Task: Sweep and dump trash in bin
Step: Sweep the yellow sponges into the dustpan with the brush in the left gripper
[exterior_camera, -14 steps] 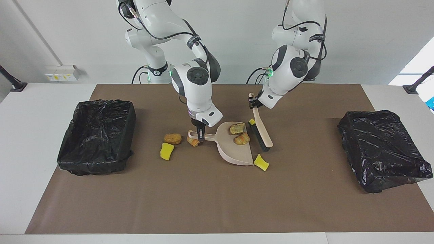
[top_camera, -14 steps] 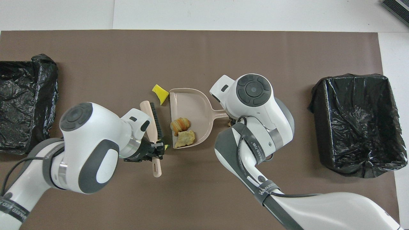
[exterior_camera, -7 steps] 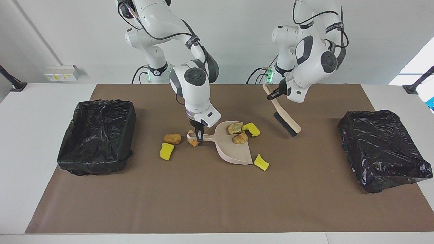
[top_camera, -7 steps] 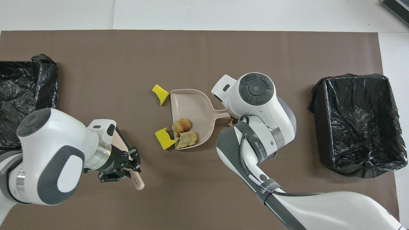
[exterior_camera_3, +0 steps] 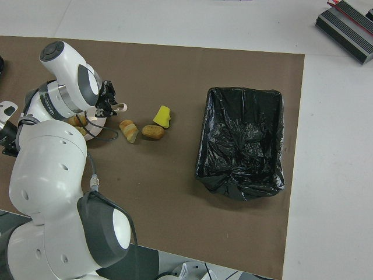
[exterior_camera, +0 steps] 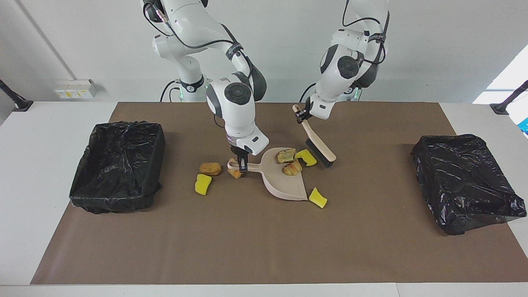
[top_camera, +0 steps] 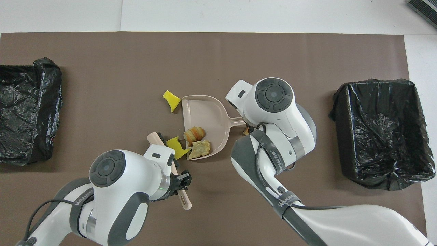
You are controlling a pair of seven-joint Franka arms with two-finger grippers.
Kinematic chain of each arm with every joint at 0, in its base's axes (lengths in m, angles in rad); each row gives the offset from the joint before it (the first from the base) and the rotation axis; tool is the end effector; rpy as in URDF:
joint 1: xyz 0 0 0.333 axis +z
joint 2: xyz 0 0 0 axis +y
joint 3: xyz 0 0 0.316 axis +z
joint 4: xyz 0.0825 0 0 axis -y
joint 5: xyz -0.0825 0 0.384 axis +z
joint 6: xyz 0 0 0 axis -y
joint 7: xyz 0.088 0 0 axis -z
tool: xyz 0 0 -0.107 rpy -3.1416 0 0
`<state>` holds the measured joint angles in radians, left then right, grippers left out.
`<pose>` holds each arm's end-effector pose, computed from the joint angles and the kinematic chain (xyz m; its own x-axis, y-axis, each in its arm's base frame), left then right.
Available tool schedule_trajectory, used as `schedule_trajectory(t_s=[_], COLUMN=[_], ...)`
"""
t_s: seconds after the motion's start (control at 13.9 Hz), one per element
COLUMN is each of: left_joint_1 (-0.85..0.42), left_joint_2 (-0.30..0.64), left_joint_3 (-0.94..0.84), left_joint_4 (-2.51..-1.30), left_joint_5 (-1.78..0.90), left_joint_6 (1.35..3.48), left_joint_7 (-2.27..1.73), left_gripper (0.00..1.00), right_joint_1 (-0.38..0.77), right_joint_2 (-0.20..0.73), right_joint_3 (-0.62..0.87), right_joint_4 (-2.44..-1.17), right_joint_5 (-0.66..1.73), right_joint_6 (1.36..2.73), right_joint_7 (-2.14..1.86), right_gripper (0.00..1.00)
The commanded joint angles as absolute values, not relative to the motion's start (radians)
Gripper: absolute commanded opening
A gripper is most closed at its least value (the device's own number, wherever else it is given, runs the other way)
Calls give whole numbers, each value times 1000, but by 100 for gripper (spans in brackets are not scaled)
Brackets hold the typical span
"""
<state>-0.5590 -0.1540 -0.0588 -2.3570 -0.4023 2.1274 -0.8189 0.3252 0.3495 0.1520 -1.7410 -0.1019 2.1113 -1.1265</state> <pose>0.3757 -0.2885 0.3868 0.8759 0.3791 -0.2983 0.4311 -0.8927 0.1312 0.5834 0.2870 0.3797 -0.0740 0.9970 -0.0225 0.9965 0.0749 0.0383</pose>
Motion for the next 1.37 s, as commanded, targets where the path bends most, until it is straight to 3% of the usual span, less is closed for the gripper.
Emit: schedule_trajectory(t_s=[0.0, 0.36, 1.01, 1.3], left_joint_1=[-600, -533, -652, -600], left_joint_2=[-141, -150, -45, -66], left_joint_3=[-43, -29, -41, -18], left_joint_4=[-2330, -2315, -2297, -2260], left_joint_5=[-420, -403, -393, -335], left_joint_6=[2149, 1998, 2209, 2066], left_joint_7=[-792, -756, -736, -495], left_gripper=[0, 0, 0, 0], right_joint_1=[311, 308, 308, 307], right_joint_2=[344, 344, 344, 344], right_joint_3=[164, 164, 163, 163], right_joint_4=[-1756, -1756, -1755, -1756], right_joint_5=[-84, -84, -86, -86], right_joint_6=[2123, 2122, 2106, 2106], right_joint_7=[-1164, -1167, -1169, -1170], right_gripper=[0, 0, 0, 0])
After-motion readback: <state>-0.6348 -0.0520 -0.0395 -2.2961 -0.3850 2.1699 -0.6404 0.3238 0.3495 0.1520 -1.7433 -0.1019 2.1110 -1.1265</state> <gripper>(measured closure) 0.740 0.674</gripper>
